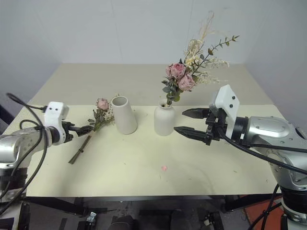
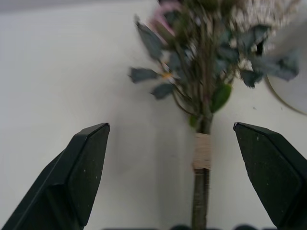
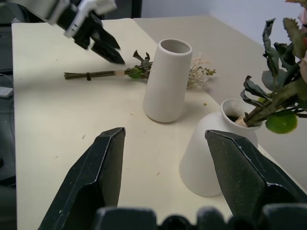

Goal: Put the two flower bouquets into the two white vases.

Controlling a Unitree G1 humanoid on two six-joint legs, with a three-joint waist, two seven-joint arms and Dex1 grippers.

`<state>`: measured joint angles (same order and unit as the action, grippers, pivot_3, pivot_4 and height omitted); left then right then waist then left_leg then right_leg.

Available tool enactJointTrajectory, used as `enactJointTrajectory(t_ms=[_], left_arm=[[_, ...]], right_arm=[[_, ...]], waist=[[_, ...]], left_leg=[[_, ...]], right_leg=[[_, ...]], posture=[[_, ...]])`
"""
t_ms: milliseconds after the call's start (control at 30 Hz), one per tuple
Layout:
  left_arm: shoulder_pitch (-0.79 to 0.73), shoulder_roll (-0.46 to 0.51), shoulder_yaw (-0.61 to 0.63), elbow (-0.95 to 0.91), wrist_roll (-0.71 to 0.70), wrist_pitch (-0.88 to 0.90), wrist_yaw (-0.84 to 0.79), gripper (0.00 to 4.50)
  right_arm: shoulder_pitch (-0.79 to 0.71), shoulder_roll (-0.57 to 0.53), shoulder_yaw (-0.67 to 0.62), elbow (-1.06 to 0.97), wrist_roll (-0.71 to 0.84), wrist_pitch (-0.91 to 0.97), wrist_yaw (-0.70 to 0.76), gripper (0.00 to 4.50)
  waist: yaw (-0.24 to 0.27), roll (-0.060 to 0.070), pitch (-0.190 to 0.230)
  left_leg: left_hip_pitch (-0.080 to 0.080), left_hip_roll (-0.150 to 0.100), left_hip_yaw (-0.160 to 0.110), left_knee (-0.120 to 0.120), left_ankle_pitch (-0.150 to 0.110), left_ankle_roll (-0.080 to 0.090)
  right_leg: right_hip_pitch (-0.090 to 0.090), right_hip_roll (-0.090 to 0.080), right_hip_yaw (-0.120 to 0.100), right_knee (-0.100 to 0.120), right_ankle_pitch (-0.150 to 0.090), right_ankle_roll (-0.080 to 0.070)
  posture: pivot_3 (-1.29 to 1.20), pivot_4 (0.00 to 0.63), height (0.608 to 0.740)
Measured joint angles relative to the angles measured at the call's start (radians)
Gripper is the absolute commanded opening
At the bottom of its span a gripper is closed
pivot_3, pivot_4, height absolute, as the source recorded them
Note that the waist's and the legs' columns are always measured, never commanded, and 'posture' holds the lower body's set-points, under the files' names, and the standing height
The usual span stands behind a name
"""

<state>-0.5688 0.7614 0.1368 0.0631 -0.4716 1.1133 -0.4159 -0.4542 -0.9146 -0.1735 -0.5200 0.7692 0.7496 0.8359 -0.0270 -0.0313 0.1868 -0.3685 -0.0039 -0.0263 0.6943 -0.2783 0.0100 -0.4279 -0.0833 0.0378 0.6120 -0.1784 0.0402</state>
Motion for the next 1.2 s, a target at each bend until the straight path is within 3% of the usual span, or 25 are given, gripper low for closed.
enactJointTrajectory(t_ms=[133,233,633,800,867,967,1100,1200], left_arm=[[-0.071,0.01,-0.107,0.093,0.028,-0.016,-0.104,4.5],[-0.105,0.01,-0.166,0.162,0.074,-0.044,-0.144,3.97],[-0.211,-0.033,-0.224,0.333,0.179,-0.145,-0.224,0.2],[-0.212,-0.052,-0.222,0.356,0.212,-0.201,-0.224,0.11],[-0.21,-0.099,-0.163,0.362,0.224,-0.305,-0.161,0.11],[-0.235,-0.172,-0.017,0.394,0.201,-0.523,-0.067,0.11],[-0.392,-0.292,0.205,0.479,0.093,-0.829,0.014,0.11],[-0.497,-0.36,0.333,0.503,-0.052,-0.899,-0.008,0.11]], right_arm=[[0.007,0.001,-0.019,-0.024,0.019,0.034,-0.058,3.22],[0.027,0.005,-0.037,-0.044,0.025,0.053,-0.106,3.26],[0.053,0.022,-0.051,-0.078,0.061,0.078,-0.187,3.26],[0.074,0.022,-0.051,-0.081,0.059,0.078,-0.19,3.26],[0.079,0.022,-0.052,-0.082,0.058,0.078,-0.194,3.26],[0.088,0.023,-0.058,-0.091,0.057,0.078,-0.208,3.26],[0.102,0.04,-0.063,-0.102,0.048,0.075,-0.231,3.26],[0.107,0.061,-0.063,-0.105,0.038,0.07,-0.251,3.26]], waist=[[0.009,0.0,0.0],[0.014,0.0,0.0],[0.014,0.0,0.0],[0.014,0.0,0.0],[0.015,0.0,0.0],[0.018,-0.001,0.0],[0.031,-0.003,-0.001],[0.032,-0.003,-0.002]], left_leg=[[-0.003,0.0,0.0,0.0,-0.001,0.0],[-0.003,0.0,0.0,0.0,-0.001,0.0],[-0.004,0.0,0.0,0.0,-0.001,0.001],[-0.003,0.0,0.0,0.001,-0.001,0.001],[-0.004,0.0,0.0,0.001,-0.001,0.001],[-0.006,0.0,0.0,0.001,-0.001,0.001],[-0.017,0.0,0.0,0.003,-0.001,0.0],[-0.018,-0.002,0.001,0.004,-0.001,0.001]], right_leg=[[-0.002,0.0,0.0,-0.001,0.0,0.0],[-0.002,0.0,0.0,-0.001,0.0,0.0],[-0.002,0.0,0.0,-0.001,0.0,0.0],[-0.002,0.0,0.0,-0.001,0.0,0.0],[-0.002,0.0,0.0,-0.001,0.0,0.0],[-0.005,-0.001,0.0,-0.001,0.0,0.0],[-0.013,-0.002,-0.002,0.001,0.003,-0.001],[-0.013,-0.004,-0.002,0.0,0.004,0.001]], posture=[[0.0,0.15,0.74],[0.0,0.15,0.74],[0.0,0.15,0.74],[0.0,0.15,0.74],[0.0,0.15,0.74],[0.0,0.15,0.74],[0.0,0.15,0.74],[0.0,0.15,0.74]])
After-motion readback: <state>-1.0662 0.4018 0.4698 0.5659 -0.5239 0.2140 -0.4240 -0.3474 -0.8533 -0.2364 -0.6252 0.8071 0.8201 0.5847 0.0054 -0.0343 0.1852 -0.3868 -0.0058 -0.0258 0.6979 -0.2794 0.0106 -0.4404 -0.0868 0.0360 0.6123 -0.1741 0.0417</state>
